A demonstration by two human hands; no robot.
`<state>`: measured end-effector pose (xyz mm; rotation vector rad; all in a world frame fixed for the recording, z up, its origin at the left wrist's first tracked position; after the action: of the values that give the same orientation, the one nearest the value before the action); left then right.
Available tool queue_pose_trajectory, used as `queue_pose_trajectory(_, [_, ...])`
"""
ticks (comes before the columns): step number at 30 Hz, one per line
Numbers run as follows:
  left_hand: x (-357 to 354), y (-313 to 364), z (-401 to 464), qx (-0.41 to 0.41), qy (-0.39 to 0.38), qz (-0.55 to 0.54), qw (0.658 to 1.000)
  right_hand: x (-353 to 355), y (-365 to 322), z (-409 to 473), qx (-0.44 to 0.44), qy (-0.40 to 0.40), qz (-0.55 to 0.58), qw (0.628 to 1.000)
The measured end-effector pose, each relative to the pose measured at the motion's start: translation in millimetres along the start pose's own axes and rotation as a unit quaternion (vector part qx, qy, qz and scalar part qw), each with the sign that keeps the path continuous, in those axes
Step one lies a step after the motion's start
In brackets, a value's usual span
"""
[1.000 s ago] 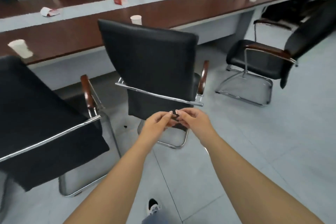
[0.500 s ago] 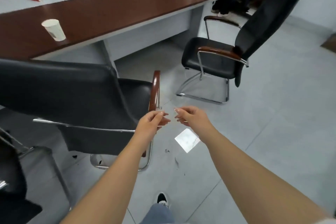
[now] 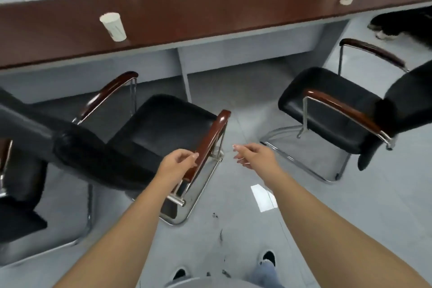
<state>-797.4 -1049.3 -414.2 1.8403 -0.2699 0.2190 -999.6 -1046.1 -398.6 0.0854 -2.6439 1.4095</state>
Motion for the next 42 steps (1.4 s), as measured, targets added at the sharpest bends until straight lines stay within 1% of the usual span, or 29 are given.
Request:
queue_pose_trajectory(2, [-14, -4, 5, 0.028, 0.059, -0.003, 0.998, 18, -8, 26, -0.001, -0.042, -0.052, 0.998])
queue_pose_trajectory(4, [-25, -8, 8, 0.057, 0.085, 0.005, 0.995, 29, -14, 46, -0.015, -0.075, -0.075, 0.994])
queue_pose_trajectory(9, [-42, -22, 17, 0.125, 0.127, 0.012, 0.984, 28, -18, 89, -0.049, -0.146, -0.116, 0.981])
queue_pose_trajectory(14, [-40, -42, 47, 0.168, 0.164, 0.05, 0.971, 0, -3, 143, -0.104, -0.194, -0.176, 0.959])
queue_pose_trajectory(16, [-36, -58, 63, 0.185, 0.158, 0.052, 0.968, -16, 6, 167, -0.128, -0.21, -0.2, 0.948])
queue_pose_trajectory(18, [-33, -74, 75, 0.202, 0.147, 0.045, 0.967, -29, 13, 182, -0.151, -0.218, -0.197, 0.944])
queue_pose_trajectory(22, [-35, -110, 99, 0.273, 0.121, 0.016, 0.954, -57, 23, 213, -0.22, -0.235, -0.187, 0.928])
queue_pose_trajectory(26, [-47, -127, 103, 0.324, 0.073, 0.028, 0.943, -68, 34, 228, -0.31, -0.258, -0.116, 0.907])
queue_pose_trajectory(28, [-52, -132, 103, 0.349, 0.081, 0.041, 0.933, -74, 40, 230, -0.339, -0.273, -0.097, 0.895])
queue_pose_trajectory(30, [-56, -129, 107, 0.366, 0.092, 0.042, 0.925, -79, 42, 235, -0.372, -0.266, -0.029, 0.889])
queue_pose_trajectory(32, [-56, -120, 111, 0.373, 0.095, 0.044, 0.922, -83, 41, 239, -0.404, -0.239, 0.053, 0.882])
queue_pose_trajectory(33, [-57, -117, 110, 0.377, 0.091, 0.042, 0.921, -82, 39, 240, -0.413, -0.231, 0.063, 0.879])
queue_pose_trajectory(36, [-58, -113, 110, 0.38, 0.072, 0.047, 0.921, -76, 33, 242, -0.422, -0.238, 0.035, 0.874])
queue_pose_trajectory(39, [-66, -104, 123, 0.38, 0.073, 0.036, 0.921, -65, 20, 255, -0.408, -0.243, 0.016, 0.88])
queue_pose_trajectory(42, [-89, -92, 139, 0.381, 0.072, 0.011, 0.922, -44, 5, 273, -0.399, -0.242, -0.012, 0.884])
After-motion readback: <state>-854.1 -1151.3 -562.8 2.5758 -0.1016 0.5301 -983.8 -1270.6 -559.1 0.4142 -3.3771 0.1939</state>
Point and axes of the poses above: each hand's wrist, its own z-axis towards the middle knuckle, its own x-axis out of the back of the hand, y = z × x, the point moved 1 cm from there along z, towards the middle knuckle, and after that the axes turned 8 degrees about -x, right-handed, at the moved point
